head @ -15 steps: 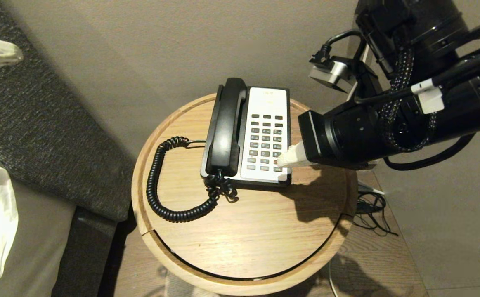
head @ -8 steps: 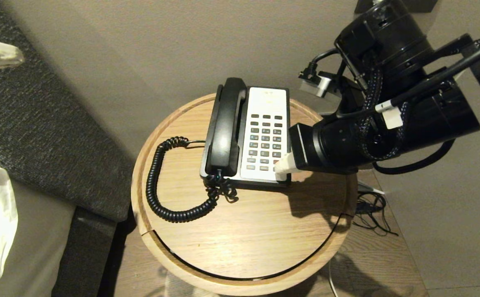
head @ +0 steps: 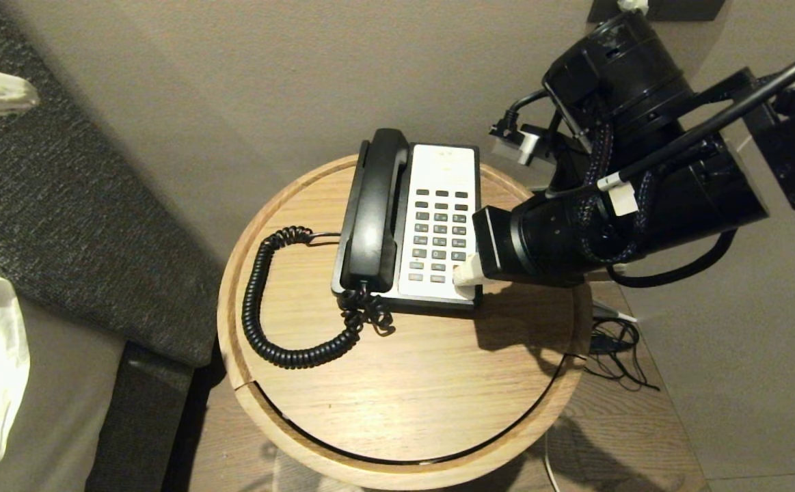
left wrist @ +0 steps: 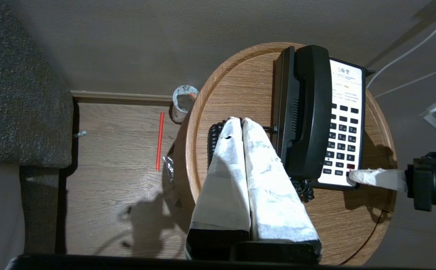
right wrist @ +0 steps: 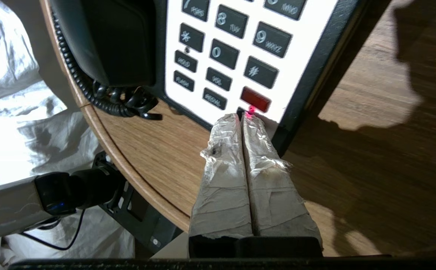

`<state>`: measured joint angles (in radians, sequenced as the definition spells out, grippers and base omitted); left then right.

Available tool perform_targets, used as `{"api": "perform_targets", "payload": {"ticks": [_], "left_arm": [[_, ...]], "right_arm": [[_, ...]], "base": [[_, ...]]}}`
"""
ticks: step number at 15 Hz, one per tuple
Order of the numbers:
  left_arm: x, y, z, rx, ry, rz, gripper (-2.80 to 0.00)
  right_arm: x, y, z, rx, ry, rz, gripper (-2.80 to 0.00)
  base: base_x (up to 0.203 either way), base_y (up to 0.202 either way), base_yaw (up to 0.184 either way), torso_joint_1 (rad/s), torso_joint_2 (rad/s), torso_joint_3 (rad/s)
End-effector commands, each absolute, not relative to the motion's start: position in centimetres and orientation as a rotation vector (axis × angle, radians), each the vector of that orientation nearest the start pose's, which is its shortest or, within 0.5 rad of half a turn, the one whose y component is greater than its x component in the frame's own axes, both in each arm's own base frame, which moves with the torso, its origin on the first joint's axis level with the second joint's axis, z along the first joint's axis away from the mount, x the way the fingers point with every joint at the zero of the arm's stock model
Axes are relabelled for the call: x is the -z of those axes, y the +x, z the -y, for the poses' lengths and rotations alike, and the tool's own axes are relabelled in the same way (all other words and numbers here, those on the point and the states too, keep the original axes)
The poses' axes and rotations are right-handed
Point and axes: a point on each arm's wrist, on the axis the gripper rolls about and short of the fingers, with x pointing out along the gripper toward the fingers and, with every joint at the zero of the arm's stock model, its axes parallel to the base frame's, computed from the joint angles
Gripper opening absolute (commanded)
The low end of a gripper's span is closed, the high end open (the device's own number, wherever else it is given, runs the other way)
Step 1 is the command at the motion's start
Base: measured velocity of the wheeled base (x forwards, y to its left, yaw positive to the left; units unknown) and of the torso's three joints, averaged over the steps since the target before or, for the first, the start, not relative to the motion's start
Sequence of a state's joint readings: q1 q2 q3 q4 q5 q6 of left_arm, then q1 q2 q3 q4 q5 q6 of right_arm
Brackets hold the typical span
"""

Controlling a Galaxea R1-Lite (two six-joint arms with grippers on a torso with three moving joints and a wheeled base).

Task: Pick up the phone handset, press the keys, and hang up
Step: End the call using the dial pad

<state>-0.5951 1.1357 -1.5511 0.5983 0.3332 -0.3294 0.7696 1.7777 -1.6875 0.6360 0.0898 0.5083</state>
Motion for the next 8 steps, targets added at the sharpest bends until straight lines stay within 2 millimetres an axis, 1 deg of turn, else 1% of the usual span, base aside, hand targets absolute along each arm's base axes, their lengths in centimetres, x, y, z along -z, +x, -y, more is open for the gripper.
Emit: {"api": "perform_targets", "payload": {"ticks": [1,8], "left_arm": [[-39.29,8.97,5.18,0.228,-0.244,-0.208,-2.80],[-39.29,8.89,5.10,0.227,-0.245,-0.207,-2.80]], "right_arm": [[-28.25,23.28,-22.27,-0.606,0.210,-0.888,-2.80],[-27.84,23.46,-22.28,-0.601,0.206,-0.893,-2.80]], "base": [[0.000,0.000,0.000,0.000,0.00,0.000],[0.000,0.000,0.000,0.000,0.00,0.000]]}}
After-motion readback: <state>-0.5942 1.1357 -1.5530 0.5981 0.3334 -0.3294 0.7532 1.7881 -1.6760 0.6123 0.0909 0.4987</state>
